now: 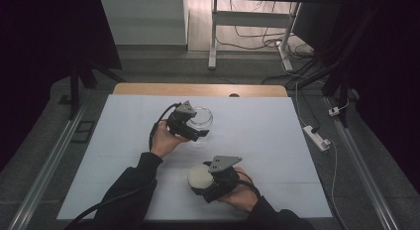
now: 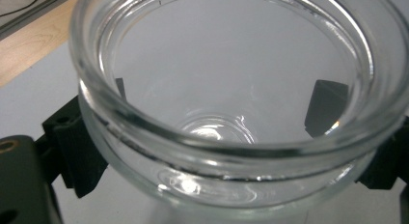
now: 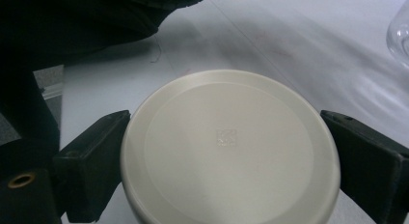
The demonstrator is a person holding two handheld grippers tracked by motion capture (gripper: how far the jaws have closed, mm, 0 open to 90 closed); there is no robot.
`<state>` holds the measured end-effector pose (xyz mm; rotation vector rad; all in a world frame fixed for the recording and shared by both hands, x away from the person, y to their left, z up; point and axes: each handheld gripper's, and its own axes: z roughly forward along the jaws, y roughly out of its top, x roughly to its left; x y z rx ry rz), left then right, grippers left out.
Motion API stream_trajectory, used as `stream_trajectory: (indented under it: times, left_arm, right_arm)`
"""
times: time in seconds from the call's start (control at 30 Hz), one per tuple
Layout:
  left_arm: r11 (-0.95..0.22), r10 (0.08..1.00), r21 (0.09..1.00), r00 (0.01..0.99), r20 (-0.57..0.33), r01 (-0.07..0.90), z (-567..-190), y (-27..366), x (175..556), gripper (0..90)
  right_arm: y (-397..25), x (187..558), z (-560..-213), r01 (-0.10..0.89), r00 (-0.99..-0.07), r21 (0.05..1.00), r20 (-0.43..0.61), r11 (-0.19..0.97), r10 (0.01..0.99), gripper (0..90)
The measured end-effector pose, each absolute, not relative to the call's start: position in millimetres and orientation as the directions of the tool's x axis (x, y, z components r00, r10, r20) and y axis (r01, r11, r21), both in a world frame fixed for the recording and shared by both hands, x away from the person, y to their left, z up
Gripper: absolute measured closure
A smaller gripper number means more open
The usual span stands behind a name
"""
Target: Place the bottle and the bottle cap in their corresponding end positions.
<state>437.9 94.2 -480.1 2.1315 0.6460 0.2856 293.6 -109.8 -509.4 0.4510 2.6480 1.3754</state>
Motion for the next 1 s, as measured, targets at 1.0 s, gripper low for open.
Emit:
stream_trajectory:
  times: [1.0]
  left_arm:
    - [-0.474,0.592,0.795,0.805,-0.029,0.378,-513.0,88.2,456.0,7.3]
  right_arm:
    - [-97.8,311.7,-539.2,0.238,-0.945,0.740,0.027,0.629,0.325,7.4]
